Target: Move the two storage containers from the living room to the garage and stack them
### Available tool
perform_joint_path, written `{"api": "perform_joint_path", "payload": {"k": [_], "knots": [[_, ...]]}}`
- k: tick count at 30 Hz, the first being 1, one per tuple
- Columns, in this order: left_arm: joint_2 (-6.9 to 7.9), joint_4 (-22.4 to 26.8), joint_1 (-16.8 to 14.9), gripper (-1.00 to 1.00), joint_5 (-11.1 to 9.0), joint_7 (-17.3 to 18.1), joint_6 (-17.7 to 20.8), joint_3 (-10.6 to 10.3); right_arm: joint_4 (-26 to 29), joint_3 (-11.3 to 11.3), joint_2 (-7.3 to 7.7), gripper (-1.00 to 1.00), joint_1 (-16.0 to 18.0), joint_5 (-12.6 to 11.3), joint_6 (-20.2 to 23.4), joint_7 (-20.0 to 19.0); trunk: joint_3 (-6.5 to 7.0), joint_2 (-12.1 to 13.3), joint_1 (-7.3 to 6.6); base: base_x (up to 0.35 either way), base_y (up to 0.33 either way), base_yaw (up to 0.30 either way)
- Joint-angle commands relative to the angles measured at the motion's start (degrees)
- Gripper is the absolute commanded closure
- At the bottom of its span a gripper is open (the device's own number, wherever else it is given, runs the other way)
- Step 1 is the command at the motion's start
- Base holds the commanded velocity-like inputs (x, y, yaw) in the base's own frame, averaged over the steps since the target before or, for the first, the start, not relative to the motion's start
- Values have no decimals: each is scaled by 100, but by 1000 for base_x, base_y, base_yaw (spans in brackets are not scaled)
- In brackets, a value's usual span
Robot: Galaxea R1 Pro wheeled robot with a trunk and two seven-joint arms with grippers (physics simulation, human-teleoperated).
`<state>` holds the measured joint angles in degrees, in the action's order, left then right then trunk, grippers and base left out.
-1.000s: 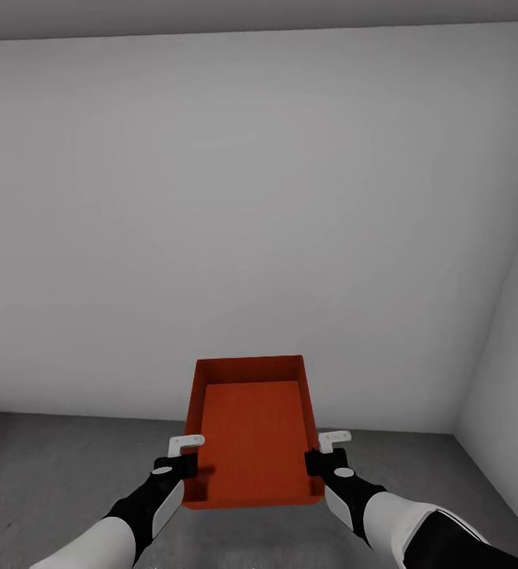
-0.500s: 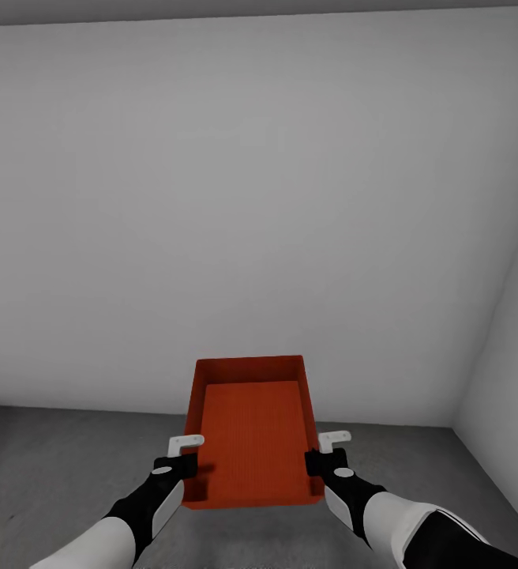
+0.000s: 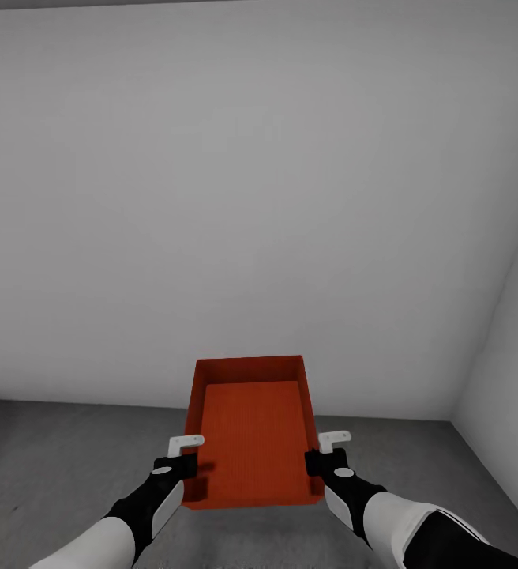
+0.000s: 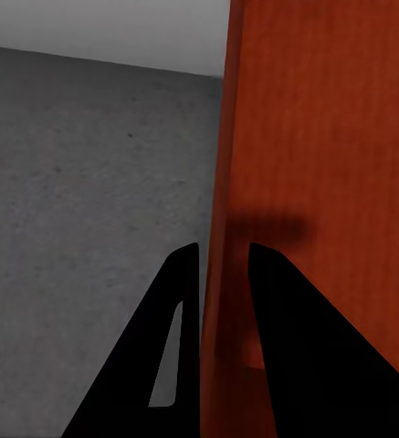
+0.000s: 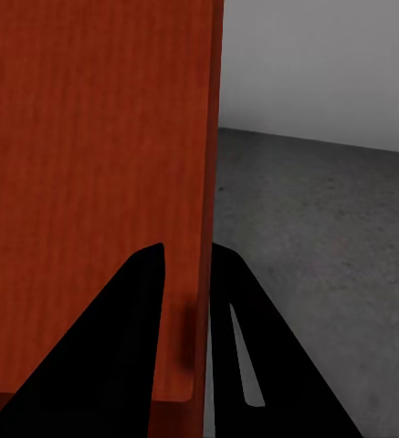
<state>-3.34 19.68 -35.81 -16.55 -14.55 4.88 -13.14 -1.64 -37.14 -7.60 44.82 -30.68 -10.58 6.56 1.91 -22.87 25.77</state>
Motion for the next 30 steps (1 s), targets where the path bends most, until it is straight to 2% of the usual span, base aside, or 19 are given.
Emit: {"api": "perform_joint_path", "payload": {"k": [1,30], "knots": [[5,27,-5,100,93,-296,-136,207,-12,243,-5,100,0,9,-14,-287,-12,-6,2,0,0,0],[17,28,-5,100,93,-294,-136,215,-12,243,-5,100,0,10,-14,-287,-279,-6,2,0,0,0]]}}
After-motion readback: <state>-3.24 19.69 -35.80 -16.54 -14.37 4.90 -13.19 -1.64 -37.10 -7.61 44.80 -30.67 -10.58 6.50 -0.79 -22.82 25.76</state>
